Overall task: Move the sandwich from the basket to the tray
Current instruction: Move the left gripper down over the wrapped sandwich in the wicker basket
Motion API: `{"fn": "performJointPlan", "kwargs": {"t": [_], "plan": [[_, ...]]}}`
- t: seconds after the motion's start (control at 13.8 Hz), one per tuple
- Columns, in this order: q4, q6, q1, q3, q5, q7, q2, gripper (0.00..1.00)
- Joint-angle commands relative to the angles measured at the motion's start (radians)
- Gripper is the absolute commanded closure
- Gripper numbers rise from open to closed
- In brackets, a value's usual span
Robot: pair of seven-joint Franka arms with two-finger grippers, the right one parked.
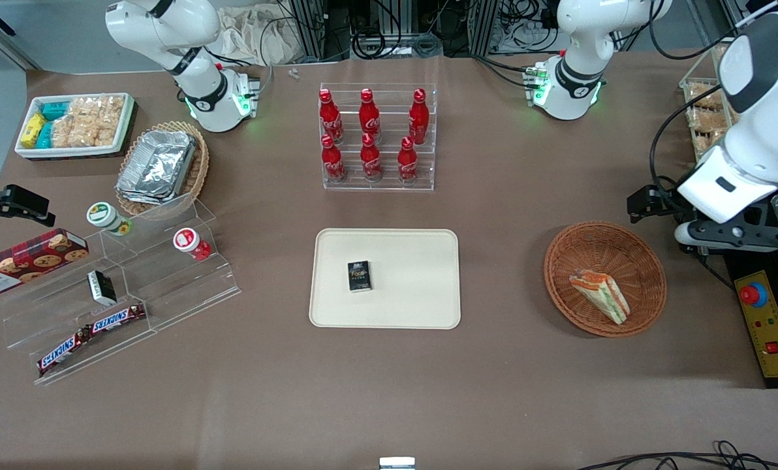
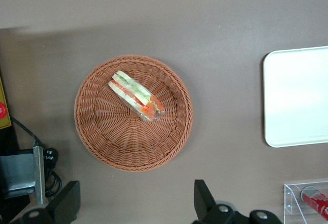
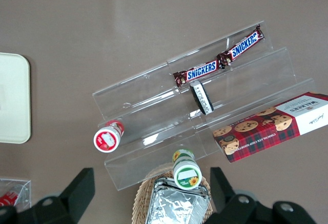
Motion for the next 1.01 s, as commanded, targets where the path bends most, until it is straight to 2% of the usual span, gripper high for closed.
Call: {"fn": "performJointPlan", "kwargs": {"t": [0.0,0.07,0.22,0.29,0.43,0.58,0.65,0.8,0.94], "plan": [[0.048,-0.034,0.01,-0.001,-0.01,0.016,0.029,0.0],[0.048,-0.031,0.01,-0.001,-0.007,0.015,0.032,0.0],[0.025,-0.017,0.009,-0.004,0.071,-0.033,0.085,0.0],[-0.027,0.021,0.009,-0.002,0.077,-0.094,0.102,0.0],[-0.209,0.269,0.042,0.004,0.073,-0.246,0.109,0.01],[-0.323,0.466,0.05,0.005,0.084,-0.5,0.147,0.01],[-0.317,0.48,0.05,0.005,0.093,-0.624,0.193,0.01],[-0.293,0.526,0.05,0.005,0.16,-0.82,0.289,0.01],[-0.296,0.549,0.046,0.005,0.228,-0.921,0.329,0.01]]}}
